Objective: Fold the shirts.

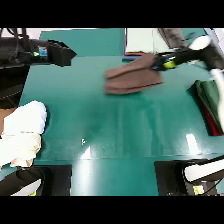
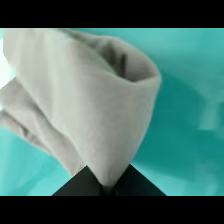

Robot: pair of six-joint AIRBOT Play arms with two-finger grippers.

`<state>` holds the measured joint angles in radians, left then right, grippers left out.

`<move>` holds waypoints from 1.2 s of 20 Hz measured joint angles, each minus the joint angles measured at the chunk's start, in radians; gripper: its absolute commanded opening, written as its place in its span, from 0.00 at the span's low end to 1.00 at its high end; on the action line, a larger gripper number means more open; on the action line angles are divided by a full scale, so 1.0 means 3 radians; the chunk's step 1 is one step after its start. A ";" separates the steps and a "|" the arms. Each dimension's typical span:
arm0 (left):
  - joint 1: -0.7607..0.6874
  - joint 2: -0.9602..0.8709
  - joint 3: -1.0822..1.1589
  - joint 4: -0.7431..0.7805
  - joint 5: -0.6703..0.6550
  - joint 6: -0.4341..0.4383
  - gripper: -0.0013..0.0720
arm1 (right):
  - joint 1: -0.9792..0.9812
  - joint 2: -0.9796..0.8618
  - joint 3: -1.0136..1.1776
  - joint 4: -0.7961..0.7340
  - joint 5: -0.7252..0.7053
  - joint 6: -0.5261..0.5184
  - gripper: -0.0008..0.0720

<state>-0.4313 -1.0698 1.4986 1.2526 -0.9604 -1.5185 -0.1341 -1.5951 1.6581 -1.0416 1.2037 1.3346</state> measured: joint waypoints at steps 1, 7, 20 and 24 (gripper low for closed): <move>-0.0048 -0.0001 0.0000 -0.0014 0.0029 -0.0001 0.04 | -0.0254 0.0098 0.0001 -0.0069 0.0022 0.0019 0.03; -0.0155 -0.0006 -0.0001 -0.0118 0.0109 -0.0006 0.04 | -0.1545 0.0348 0.0003 -0.0224 -0.0042 0.0053 0.03; -0.0169 -0.0006 -0.0001 -0.0164 0.0118 -0.0013 0.04 | -0.2116 0.0392 0.0813 -0.0188 -0.0065 0.0060 0.03; -0.0169 -0.0006 -0.0001 -0.0165 0.0088 -0.0011 0.04 | -0.2130 0.0469 0.0858 -0.0198 0.0112 0.0037 0.03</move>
<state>-0.4820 -1.0718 1.4982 1.2030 -0.9340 -1.5219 -0.7731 -1.4544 1.9156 -1.1011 1.2373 1.3457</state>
